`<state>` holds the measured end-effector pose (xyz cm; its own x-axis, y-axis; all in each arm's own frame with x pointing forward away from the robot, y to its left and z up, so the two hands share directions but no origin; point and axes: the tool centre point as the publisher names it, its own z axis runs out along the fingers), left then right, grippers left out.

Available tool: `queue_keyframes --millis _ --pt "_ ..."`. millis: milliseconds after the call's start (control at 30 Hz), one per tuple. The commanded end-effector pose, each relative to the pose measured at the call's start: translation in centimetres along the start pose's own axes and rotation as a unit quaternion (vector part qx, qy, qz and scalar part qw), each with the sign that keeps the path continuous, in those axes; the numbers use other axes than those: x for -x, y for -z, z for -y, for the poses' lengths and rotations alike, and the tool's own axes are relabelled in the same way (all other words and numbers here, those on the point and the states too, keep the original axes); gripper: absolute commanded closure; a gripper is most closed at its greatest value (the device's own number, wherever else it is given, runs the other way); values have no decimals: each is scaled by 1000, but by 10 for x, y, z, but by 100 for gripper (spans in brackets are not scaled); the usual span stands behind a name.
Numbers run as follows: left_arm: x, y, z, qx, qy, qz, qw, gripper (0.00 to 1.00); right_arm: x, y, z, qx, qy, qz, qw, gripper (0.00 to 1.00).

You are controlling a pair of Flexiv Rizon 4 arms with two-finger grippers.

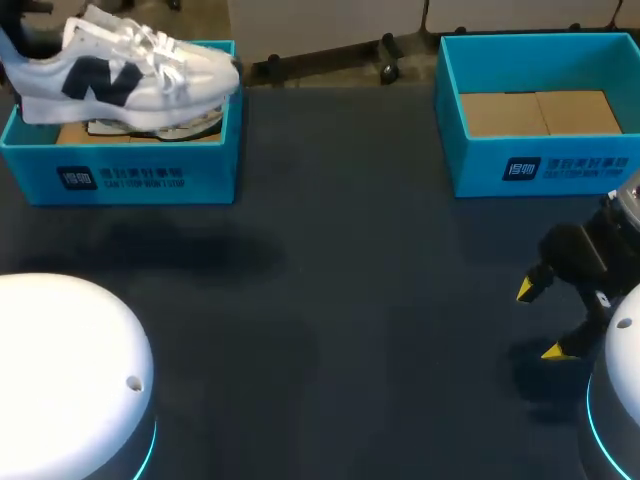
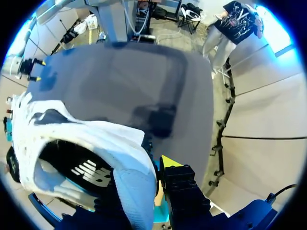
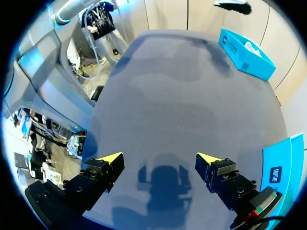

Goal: Take the shoe out of the shoebox, open the shoe tongue, remove and reinsert the insole, then place the shoe into the shoebox

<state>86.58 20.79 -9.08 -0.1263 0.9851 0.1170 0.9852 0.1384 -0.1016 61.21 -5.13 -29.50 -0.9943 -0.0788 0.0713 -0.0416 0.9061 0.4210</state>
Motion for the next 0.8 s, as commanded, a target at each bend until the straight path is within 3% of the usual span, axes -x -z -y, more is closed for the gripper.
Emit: queue_keyframes --millis 33,167,500,800 --pt "20 -8 48 38 2 -11 999 100 0 -1 0 -1 0 0 1000 0" --pt "39 -17 69 54 14 -10 998 100 0 -1 0 -1 0 0 1000 0" --pt "93 -58 110 -10 -33 -13 999 100 0 -1 0 -1 0 0 1000 0" --pt "95 -60 111 -9 -33 -15 999 100 0 -1 0 -1 0 0 1000 0"
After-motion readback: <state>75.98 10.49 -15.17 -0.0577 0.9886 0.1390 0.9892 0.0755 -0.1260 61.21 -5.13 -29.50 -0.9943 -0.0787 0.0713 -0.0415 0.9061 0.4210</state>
